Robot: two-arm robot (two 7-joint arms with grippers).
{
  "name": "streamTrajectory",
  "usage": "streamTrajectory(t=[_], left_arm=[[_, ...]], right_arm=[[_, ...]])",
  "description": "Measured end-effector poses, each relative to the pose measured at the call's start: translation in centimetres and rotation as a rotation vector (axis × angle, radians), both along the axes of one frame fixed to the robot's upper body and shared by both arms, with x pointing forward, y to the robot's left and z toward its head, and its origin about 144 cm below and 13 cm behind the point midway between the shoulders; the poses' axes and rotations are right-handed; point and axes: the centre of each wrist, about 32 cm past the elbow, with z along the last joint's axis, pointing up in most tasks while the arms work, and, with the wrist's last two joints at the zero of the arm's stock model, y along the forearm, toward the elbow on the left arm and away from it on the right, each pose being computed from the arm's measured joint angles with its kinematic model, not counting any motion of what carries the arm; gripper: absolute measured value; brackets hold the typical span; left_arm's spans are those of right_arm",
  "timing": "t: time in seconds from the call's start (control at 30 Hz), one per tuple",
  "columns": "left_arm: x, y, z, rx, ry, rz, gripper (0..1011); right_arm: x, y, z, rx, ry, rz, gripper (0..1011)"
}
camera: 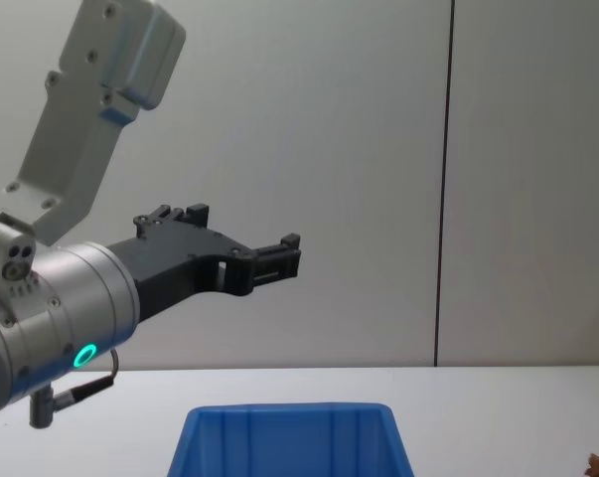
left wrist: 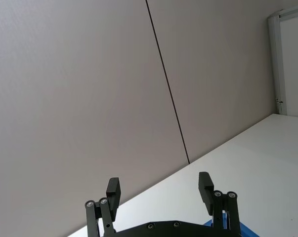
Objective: Pick up the two dolls from the table and place them into the box.
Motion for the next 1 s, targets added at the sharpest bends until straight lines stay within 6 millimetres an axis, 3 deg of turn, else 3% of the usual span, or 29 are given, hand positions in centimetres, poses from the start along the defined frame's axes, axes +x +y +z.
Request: streamTrajectory(t=[0.47,1.0], left_arm=[[0.0,0.0,0.0,0.0,0.0,0.0,1001],[0.0,0.0,0.0,0.0,0.0,0.0,1001]], right_arm=[[2.6,1.1,-2.9,-0.059,0.074,0.009,969],[3.7,1.9,-4.1,-0.083,0.105,0.015,534]])
